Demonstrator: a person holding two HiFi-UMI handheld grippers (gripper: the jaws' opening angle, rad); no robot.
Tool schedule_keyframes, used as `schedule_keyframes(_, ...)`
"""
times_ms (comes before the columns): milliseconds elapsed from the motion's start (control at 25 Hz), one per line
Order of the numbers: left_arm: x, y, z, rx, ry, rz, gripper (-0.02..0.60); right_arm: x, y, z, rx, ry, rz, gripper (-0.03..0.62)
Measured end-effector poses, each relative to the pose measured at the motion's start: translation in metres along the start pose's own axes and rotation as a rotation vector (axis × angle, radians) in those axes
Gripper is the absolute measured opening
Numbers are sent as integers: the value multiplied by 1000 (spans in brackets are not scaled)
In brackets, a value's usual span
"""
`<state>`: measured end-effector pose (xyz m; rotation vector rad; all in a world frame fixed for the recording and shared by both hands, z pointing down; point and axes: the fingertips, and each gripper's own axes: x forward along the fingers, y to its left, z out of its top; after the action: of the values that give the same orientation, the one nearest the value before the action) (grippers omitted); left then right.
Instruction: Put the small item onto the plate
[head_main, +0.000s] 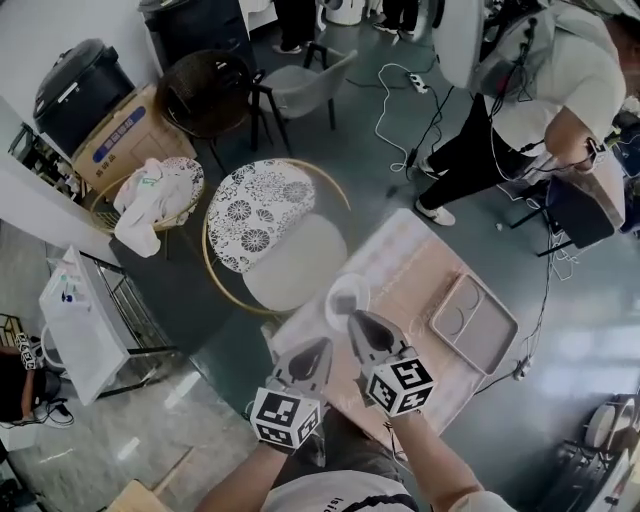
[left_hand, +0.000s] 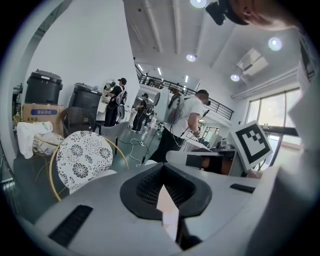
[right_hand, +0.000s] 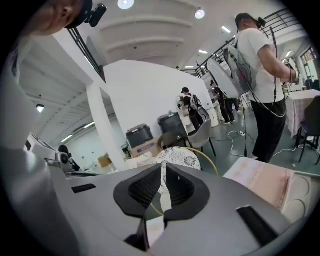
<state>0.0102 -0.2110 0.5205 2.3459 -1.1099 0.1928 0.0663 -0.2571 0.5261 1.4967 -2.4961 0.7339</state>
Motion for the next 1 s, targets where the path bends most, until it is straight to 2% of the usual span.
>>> schedule_keyframes(200,-20,-26,29,28,-47,-27,5,-30,30,29,-25,-60,5,23)
schedule_keyframes(480,-55,-48,67,65,-136,-48,5,-64,69,55,-135,-112,26,14)
schedule_keyframes(720,-83,-58,77,78,-164,-48,5,-83,100,63,-172,-131,44,14)
schedule_keyframes(1000,-100,-56,89,99,-204,-34,5,-90,116,69,-197,-150,47,14)
